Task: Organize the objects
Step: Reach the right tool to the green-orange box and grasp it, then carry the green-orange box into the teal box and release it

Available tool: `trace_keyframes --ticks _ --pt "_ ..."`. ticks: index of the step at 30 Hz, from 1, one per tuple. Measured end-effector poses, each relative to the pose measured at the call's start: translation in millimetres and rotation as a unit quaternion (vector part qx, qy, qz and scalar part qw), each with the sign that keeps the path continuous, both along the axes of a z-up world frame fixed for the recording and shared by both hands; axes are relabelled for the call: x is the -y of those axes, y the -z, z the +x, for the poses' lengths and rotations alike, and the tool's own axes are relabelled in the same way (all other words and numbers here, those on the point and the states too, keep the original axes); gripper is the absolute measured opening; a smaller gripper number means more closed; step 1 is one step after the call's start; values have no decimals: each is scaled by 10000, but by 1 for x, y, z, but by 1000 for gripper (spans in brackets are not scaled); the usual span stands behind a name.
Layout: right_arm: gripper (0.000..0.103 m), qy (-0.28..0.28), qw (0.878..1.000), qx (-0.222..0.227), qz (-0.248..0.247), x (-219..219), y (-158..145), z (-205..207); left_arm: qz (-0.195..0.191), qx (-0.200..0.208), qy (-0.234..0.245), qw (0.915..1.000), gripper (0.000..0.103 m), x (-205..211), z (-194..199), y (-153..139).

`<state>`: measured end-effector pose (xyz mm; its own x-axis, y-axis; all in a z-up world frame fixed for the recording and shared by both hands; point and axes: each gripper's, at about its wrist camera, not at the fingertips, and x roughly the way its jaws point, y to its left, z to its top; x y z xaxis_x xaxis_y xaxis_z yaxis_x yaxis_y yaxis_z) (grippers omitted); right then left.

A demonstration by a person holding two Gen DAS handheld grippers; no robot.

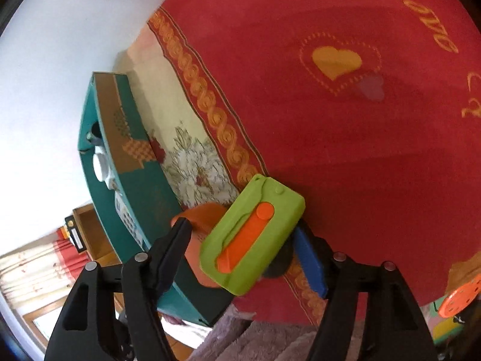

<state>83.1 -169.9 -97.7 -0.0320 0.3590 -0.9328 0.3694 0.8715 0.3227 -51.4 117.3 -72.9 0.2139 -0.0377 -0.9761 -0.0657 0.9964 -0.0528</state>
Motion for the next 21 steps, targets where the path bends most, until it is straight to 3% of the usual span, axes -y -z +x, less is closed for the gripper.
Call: trace_keyframes --ticks 2,4,10,14,18,21 --pt "38 -37 9997 205 -112 1 -4 2 -2 4 1 10000 11 0 0 0" --pt "31 -91 9993 291 -234 4 -6 2 -7 4 -2 10000 11 0 0 0" --pt "30 -281 9973 672 -72 4 -13 0 -5 2 -3 10000 11 0 0 -1" --pt "30 -601 9919 1121 63 -10 -33 -1 -3 1 3 10000 11 -1 -1 -1" --pt "30 -1700 9748 1423 267 -64 -54 -4 -3 1 2 10000 11 -1 0 -1" --pt "30 -2772 9493 1468 222 -119 -55 -12 -6 5 -5 10000 11 -1 0 -1"
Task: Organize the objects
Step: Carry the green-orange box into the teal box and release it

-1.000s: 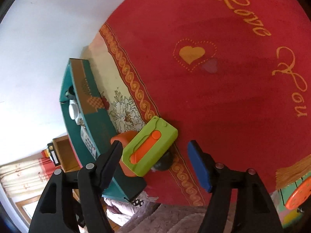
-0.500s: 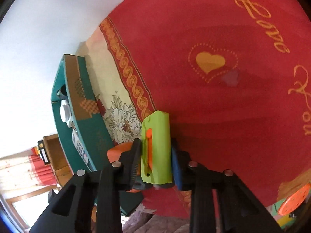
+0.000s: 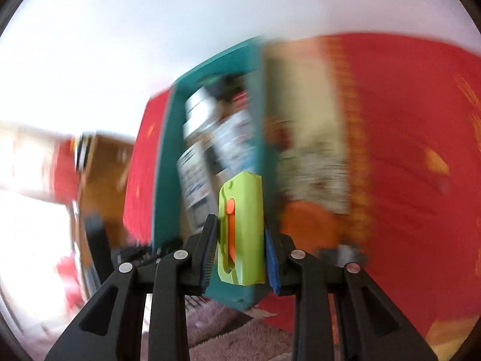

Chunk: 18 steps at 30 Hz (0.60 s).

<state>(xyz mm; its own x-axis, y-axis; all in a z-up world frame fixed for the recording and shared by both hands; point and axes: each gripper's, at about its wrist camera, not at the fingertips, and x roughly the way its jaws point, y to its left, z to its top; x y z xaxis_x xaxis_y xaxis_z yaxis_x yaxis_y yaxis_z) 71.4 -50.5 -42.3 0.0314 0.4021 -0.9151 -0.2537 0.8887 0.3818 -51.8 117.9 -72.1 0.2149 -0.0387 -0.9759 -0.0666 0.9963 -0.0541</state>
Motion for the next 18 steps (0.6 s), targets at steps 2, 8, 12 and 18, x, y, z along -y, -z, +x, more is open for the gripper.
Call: trace_keyframes --ticks 2,8,12,18 --pt "30 -626 9979 -36 -133 -32 8 -6 1 1 5 10000 11 0 0 0" --pt "30 -2356 9667 -238 -968 -101 53 -27 -3 14 5 10000 11 0 0 -1" --pt "29 -3073 9439 -372 -1148 -136 71 -38 -9 22 -14 10000 11 1 -1 -1" --pt "29 -3618 9229 -363 -1265 -158 86 -50 -24 44 -21 10000 11 0 -3 -1"
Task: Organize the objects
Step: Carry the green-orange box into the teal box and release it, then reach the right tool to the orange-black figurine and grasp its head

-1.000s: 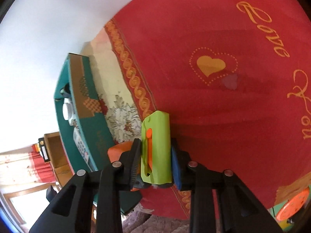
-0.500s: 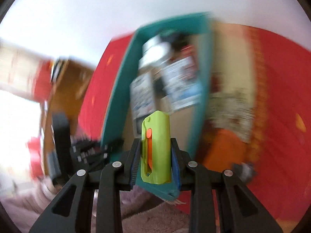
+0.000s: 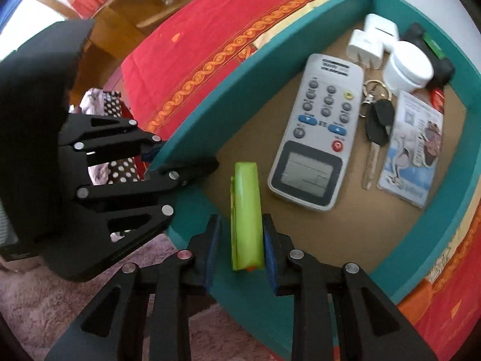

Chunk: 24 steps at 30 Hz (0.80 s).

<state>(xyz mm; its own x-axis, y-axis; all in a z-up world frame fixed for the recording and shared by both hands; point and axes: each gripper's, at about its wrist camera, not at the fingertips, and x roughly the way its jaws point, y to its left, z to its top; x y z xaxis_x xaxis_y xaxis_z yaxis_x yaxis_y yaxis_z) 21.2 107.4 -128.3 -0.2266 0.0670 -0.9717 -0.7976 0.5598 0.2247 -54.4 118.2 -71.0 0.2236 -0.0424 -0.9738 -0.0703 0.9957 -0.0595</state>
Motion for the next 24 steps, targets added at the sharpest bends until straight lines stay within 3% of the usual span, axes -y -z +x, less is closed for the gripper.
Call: trace_keyframes --ticks 6,13,24 --pt "39 202 9997 107 -8 2 -3 0 -12 9 3 10000 11 -2 -2 1" --pt "43 580 9976 367 40 28 -25 14 -13 8 1 10000 11 -2 -2 1" --pt "45 1279 9856 1078 264 84 -81 17 -11 3 14 10000 11 -2 -2 1"
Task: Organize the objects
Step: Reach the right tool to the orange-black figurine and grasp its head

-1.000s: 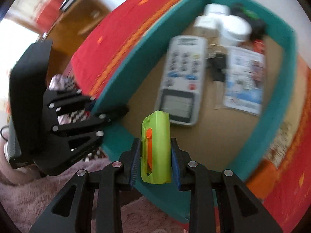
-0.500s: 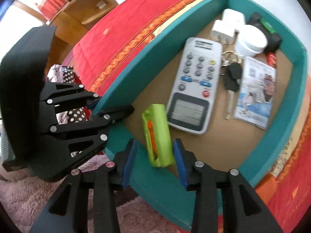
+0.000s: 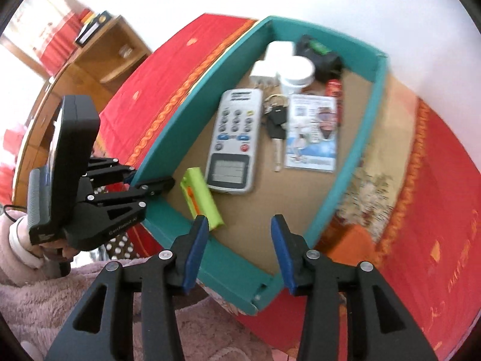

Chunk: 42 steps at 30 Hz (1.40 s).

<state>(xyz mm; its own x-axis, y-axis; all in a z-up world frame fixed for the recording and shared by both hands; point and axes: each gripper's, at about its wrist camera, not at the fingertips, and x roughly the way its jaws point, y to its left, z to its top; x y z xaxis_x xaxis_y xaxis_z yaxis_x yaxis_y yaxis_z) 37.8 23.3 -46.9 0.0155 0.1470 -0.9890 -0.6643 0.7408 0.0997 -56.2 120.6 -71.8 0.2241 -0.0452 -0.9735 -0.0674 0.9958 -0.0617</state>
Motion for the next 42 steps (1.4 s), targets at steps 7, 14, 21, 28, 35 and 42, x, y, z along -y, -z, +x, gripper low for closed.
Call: trace_keyframes --ticks 7,14,21,28,35,42 --pt "49 604 9970 491 -52 41 -27 2 1 -2 9 10000 11 0 0 0" --pt "55 1176 9897 740 -341 81 -25 0 3 -5 22 10000 11 0 1 0" --pt "58 1286 9855 879 -666 101 2 -5 5 -11 53 10000 12 0 1 0" --pt "59 1269 9880 780 -410 96 4 -8 8 -19 62 10000 12 1 1 0" --pt "59 618 9917 863 -726 97 11 -15 10 -19 70 10000 12 1 1 0" --pt "59 166 9917 915 -887 104 33 -14 11 -21 71 10000 12 1 2 -1"
